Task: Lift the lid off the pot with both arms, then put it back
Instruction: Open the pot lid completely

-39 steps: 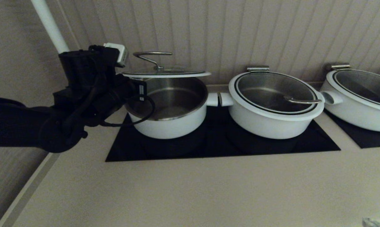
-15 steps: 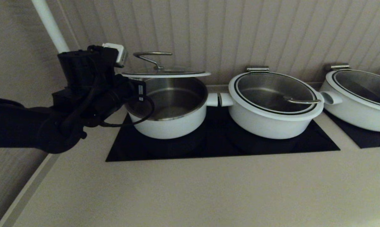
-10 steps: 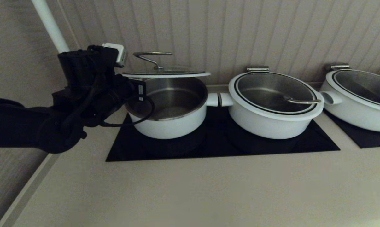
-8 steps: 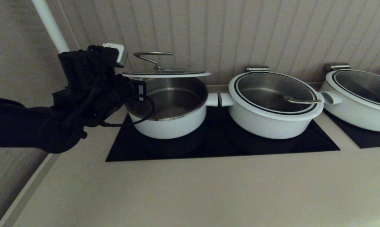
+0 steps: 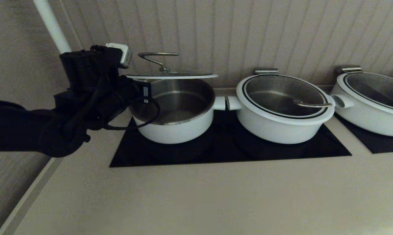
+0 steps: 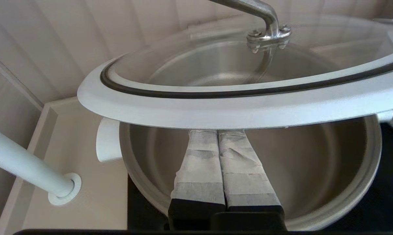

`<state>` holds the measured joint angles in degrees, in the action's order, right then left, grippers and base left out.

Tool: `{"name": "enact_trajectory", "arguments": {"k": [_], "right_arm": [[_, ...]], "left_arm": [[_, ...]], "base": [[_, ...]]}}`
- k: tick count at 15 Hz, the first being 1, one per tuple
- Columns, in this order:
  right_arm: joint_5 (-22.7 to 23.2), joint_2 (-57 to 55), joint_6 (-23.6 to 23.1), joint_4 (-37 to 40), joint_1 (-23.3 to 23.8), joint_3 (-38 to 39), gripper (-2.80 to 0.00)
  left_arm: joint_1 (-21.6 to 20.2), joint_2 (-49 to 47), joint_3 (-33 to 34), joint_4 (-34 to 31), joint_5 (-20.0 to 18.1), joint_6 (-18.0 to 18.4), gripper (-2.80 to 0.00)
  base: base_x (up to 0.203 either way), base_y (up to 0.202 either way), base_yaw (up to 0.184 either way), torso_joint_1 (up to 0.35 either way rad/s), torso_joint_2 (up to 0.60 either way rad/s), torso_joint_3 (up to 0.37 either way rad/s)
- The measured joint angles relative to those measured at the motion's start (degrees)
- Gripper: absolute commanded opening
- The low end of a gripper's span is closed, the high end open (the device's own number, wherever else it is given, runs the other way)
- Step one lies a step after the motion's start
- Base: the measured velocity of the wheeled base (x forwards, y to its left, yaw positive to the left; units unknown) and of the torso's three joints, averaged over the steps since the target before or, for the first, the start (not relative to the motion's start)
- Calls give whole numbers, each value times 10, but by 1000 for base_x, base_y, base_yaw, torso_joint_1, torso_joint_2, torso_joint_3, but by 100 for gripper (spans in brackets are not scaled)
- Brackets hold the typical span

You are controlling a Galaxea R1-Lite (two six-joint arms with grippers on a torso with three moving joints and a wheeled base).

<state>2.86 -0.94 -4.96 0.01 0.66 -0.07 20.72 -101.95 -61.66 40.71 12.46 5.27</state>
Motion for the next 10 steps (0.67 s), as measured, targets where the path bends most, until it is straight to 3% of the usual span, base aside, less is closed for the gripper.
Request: {"name": "enact_trajectory", "arguments": {"k": [10], "right_arm": [[0,9,0,0,0,1,-280]], "left_arm": [[0,-19,-59,2,-1,-4,-280]], "base": [[0,0,0,0,0,0]]}}
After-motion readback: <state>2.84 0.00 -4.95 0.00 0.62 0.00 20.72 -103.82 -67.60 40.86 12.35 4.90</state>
